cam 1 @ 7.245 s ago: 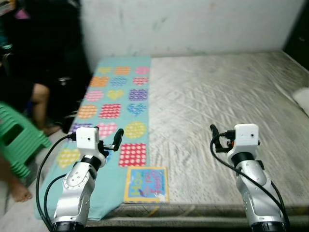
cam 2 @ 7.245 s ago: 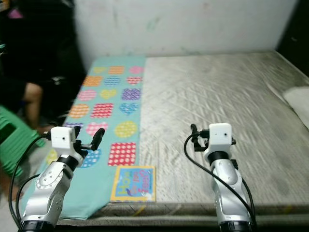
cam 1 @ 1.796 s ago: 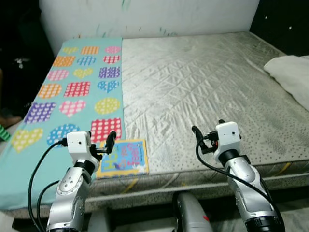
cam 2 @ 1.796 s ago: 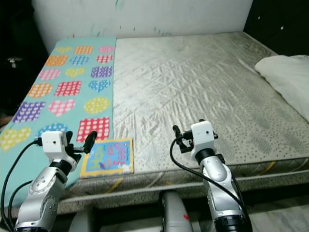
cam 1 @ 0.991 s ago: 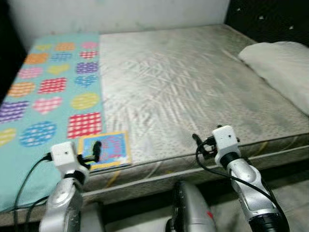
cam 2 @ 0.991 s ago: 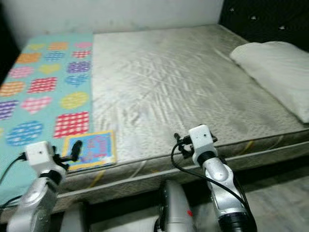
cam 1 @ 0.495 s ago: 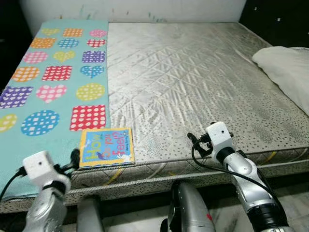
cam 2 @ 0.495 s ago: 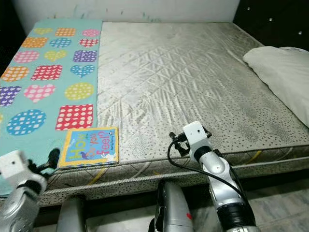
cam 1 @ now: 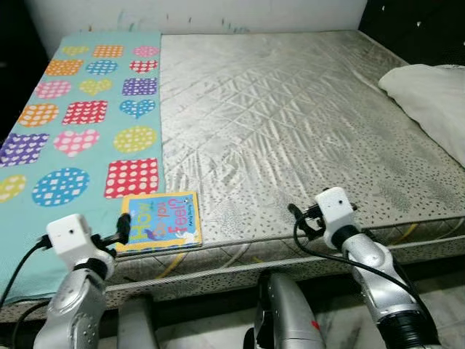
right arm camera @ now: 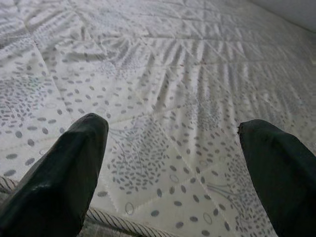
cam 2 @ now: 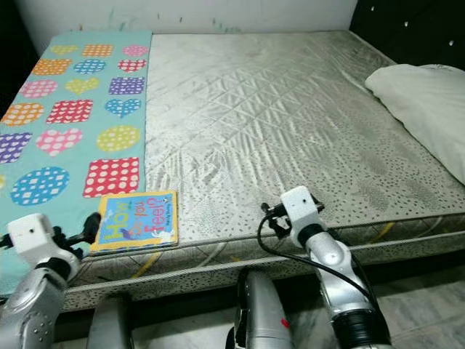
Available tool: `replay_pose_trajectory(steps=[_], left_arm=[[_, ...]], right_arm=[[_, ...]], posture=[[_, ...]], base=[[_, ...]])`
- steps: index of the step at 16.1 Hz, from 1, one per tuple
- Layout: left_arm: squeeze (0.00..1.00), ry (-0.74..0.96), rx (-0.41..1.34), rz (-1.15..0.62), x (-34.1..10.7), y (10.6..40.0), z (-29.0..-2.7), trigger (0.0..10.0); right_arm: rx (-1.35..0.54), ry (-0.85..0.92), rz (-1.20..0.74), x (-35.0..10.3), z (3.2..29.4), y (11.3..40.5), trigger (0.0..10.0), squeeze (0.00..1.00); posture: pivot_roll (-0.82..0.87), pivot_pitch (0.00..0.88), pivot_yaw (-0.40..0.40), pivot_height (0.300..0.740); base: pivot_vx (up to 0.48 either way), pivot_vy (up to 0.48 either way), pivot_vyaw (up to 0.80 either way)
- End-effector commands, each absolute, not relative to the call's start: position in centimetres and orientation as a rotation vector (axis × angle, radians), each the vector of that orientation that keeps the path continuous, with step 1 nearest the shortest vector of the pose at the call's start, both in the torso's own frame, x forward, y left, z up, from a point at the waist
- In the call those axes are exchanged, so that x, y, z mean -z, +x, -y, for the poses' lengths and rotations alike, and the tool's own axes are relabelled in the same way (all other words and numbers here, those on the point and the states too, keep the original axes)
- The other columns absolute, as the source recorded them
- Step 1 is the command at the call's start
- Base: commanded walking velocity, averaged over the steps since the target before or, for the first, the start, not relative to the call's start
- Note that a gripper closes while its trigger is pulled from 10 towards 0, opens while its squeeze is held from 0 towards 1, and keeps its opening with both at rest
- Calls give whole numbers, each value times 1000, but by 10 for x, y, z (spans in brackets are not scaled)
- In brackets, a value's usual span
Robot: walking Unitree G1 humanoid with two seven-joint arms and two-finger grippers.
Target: Clean up the room
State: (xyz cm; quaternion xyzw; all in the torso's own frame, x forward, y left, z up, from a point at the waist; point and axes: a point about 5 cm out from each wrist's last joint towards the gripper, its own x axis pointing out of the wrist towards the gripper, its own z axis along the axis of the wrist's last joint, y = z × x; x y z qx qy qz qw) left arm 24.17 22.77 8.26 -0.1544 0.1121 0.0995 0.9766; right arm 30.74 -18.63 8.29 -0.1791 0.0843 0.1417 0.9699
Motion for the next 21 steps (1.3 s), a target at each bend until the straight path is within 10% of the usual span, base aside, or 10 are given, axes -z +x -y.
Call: replay_pose_trajectory(steps=[1,21], left_arm=[[0,-305,-201,-229,-81,241,-230,10000],[0,-324,45,-316,-74,294,-189,10000]], right_arm=[[-277,-358,-155,-87,187,309,10000,0],[-175,-378,-134,-91,207,280,10000,0]], posture=[[-163,59,-48,528],[-227,108,-37,528]], base=[[0,480,0],[0,113,0]])
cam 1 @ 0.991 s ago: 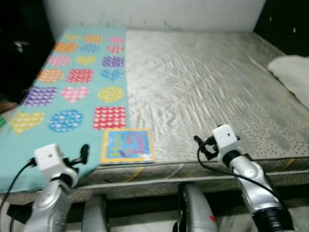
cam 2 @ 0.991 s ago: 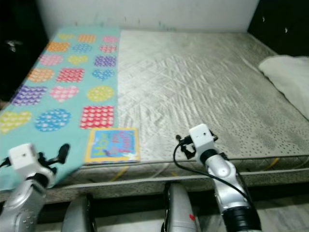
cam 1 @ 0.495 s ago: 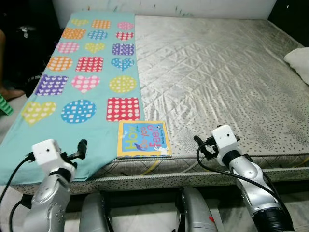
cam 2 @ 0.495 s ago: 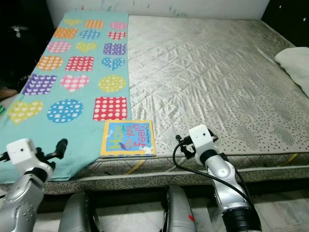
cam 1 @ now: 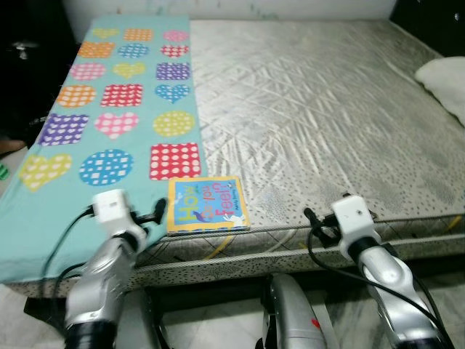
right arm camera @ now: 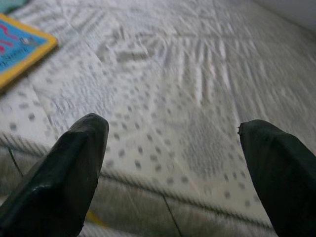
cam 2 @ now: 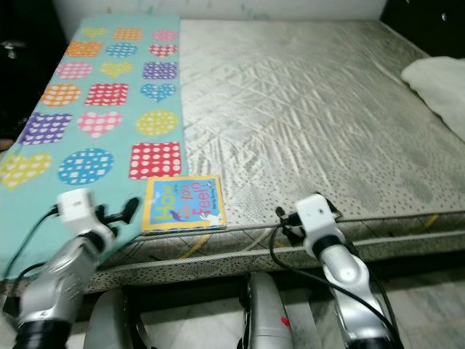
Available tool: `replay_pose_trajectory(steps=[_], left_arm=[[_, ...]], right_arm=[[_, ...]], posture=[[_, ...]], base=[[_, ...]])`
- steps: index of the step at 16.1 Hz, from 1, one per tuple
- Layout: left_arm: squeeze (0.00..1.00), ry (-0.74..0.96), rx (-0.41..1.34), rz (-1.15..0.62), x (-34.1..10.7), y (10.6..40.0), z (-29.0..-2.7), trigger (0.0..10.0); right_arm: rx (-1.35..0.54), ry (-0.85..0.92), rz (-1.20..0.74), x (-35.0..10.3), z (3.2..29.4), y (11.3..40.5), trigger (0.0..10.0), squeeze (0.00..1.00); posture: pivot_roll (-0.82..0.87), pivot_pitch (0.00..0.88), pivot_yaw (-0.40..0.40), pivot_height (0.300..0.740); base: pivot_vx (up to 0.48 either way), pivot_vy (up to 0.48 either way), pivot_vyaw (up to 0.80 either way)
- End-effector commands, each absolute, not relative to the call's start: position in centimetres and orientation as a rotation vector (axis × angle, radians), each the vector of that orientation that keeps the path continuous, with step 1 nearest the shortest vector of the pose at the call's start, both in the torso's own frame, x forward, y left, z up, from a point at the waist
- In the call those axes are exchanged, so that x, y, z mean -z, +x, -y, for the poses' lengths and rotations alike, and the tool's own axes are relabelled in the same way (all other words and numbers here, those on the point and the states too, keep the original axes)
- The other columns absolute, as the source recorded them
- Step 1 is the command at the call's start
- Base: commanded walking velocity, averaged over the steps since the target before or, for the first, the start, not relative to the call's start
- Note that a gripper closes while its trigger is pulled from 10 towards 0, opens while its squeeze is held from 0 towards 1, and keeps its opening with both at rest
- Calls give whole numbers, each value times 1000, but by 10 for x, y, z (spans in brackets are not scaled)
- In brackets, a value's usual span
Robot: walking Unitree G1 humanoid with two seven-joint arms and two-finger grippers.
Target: Clean up the room
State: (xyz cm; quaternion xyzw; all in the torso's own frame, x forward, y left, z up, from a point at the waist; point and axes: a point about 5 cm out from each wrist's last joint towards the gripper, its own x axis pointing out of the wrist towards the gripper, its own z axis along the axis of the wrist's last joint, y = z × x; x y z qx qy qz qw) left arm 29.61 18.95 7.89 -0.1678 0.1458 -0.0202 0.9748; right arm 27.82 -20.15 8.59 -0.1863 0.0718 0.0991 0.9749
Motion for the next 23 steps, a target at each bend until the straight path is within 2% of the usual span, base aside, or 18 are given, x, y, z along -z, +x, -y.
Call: replay_pose_trajectory(steps=[1,4,8,11,15,23], left_arm=[[0,-332,52,-322,-74,297,-187,10000],[0,-347,90,-362,-66,301,-177,10000],[0,-386,56,-398,-57,301,-180,10000],[0,-437,81,-443,-53,303,-178,10000],[0,-452,119,-479,-49,307,-174,10000],[0,-631,303,-531,-47,316,-156,10000]], right_arm=[[-170,-377,-134,-92,207,276,10000,0],[-183,-357,-151,-98,210,257,10000,0],[-169,-377,-199,-97,222,242,10000,0],[-235,-296,-193,-108,214,237,10000,0],[-285,-305,-216,-109,216,224,10000,0],[-257,-313,-188,-117,214,232,10000,0]], posture=[[-238,115,-32,528],[-246,122,-27,528],[-263,133,-24,528],[-270,135,-19,528],[-285,140,-14,528],[-299,132,-9,528]], base=[[0,0,0],[0,0,0],[0,0,0],[0,0,0],[0,0,0],[0,0,0]])
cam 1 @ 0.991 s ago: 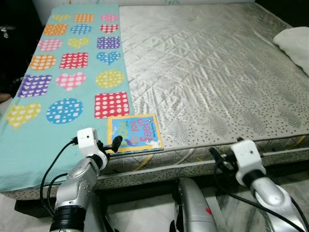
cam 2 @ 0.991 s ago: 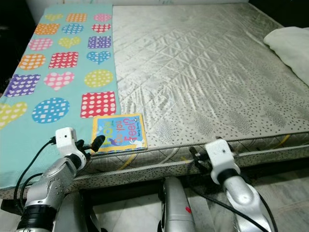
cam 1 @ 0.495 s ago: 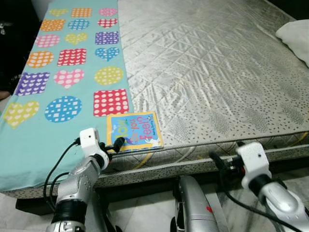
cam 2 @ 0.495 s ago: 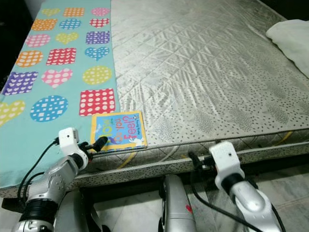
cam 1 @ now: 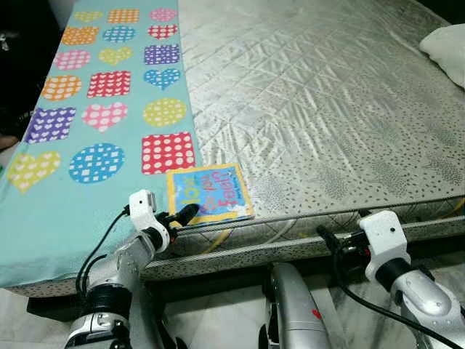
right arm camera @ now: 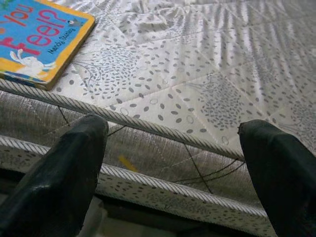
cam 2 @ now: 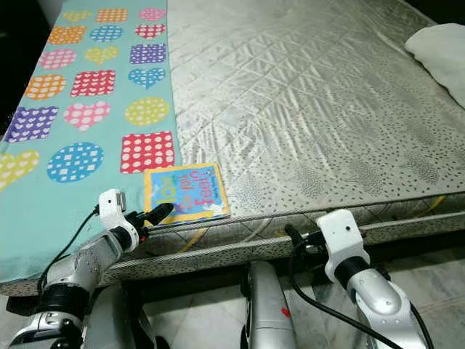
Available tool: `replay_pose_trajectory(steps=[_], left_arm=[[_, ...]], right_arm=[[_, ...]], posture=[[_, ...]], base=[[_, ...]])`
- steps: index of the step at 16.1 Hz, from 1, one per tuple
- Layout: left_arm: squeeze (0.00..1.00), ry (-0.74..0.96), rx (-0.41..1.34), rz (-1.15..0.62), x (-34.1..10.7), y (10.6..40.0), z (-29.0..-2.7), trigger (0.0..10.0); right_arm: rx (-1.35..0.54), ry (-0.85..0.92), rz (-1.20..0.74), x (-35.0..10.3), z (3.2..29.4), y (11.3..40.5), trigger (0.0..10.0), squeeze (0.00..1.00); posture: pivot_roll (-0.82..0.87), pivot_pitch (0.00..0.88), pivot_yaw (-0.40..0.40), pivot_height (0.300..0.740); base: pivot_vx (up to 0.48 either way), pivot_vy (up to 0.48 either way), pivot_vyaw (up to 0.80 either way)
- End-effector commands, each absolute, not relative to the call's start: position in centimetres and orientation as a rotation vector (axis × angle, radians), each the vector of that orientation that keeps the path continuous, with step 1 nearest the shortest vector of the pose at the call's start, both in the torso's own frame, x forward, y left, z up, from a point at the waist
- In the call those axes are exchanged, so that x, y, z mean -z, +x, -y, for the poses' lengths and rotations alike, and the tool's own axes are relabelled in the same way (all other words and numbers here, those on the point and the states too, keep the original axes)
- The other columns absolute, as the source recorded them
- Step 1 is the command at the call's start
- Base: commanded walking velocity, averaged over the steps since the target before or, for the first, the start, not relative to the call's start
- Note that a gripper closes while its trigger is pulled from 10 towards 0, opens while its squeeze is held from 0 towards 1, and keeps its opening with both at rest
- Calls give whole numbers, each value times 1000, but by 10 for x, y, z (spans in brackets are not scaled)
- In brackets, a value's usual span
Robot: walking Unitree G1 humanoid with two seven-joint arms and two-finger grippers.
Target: Clean up the room
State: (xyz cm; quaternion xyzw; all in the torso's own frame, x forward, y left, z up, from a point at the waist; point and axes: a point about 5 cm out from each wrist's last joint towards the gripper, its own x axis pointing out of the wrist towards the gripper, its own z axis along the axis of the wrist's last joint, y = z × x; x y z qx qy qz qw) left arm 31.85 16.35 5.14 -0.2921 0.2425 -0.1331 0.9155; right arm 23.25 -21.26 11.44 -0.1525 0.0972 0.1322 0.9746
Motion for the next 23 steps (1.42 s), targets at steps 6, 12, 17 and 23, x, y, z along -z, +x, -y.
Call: replay_pose_trajectory(steps=[6,12,17,23], left_arm=[[0,-694,378,-526,-42,315,-148,0],[0,-729,378,-519,-39,315,-149,0],[0,-729,378,-519,-39,315,-149,0],[0,-729,378,-519,-39,315,-149,0]], right_arm=[[-233,-322,-175,-119,215,238,10000,0],[-230,-323,-171,-119,213,240,10000,0],[-230,-323,-171,-119,213,240,10000,0],[-230,-323,-171,-119,213,240,10000,0]], posture=[[-299,120,-10,528],[-297,113,-8,528],[-297,113,-8,528],[-297,113,-8,528]], base=[[0,0,0],[0,0,0],[0,0,0],[0,0,0]])
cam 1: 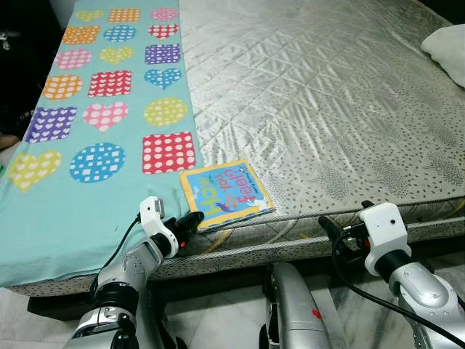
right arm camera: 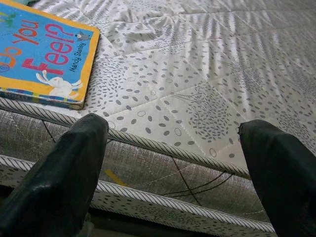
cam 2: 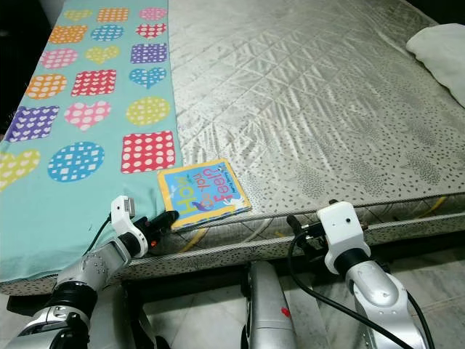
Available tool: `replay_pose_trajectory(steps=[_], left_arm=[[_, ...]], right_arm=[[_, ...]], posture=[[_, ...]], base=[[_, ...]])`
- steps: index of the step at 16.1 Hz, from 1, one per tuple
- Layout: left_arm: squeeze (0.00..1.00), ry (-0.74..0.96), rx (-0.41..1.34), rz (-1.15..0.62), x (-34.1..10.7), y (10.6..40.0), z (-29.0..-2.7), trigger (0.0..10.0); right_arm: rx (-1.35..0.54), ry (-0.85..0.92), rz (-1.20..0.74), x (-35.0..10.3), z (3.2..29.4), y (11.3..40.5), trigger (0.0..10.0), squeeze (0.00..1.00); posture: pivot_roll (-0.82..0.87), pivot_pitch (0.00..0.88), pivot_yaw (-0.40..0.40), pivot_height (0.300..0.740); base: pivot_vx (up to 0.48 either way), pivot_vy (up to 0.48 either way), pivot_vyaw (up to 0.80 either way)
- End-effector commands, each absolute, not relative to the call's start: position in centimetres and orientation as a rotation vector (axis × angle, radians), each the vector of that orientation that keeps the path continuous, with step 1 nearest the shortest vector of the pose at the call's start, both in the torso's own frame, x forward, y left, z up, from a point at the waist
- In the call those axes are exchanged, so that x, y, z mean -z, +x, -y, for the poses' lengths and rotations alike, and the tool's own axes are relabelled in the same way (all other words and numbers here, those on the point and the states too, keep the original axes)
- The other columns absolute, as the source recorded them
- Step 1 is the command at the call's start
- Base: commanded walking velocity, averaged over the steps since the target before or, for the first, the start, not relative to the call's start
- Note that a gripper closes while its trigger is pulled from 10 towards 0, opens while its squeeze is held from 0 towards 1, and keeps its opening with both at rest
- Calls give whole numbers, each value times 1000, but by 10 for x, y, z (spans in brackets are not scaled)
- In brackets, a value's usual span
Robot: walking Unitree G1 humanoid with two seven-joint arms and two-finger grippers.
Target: Clean up the room
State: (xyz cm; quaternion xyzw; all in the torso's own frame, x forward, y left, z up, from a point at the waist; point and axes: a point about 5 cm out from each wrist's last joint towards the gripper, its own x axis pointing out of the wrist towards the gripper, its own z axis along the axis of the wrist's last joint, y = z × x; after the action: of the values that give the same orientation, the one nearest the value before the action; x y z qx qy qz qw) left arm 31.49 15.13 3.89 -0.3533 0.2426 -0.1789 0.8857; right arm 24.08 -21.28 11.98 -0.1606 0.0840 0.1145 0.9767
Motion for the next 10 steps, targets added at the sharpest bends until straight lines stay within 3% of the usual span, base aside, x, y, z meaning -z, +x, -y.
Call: replay_pose_trajectory(steps=[1,4,10], left_arm=[[0,-729,378,-519,-39,315,-149,0],[0,-725,413,-511,-39,321,-135,0],[0,-679,377,-519,-35,322,-137,0]], right_arm=[[-230,-323,-171,-119,213,240,10000,0],[-233,-330,-141,-120,204,253,10000,0],[-231,-336,-136,-118,203,256,10000,0]], posture=[[-297,113,-8,528],[-296,95,-12,528],[-293,94,-12,528]], base=[[0,0,0],[0,0,0],[0,0,0]])
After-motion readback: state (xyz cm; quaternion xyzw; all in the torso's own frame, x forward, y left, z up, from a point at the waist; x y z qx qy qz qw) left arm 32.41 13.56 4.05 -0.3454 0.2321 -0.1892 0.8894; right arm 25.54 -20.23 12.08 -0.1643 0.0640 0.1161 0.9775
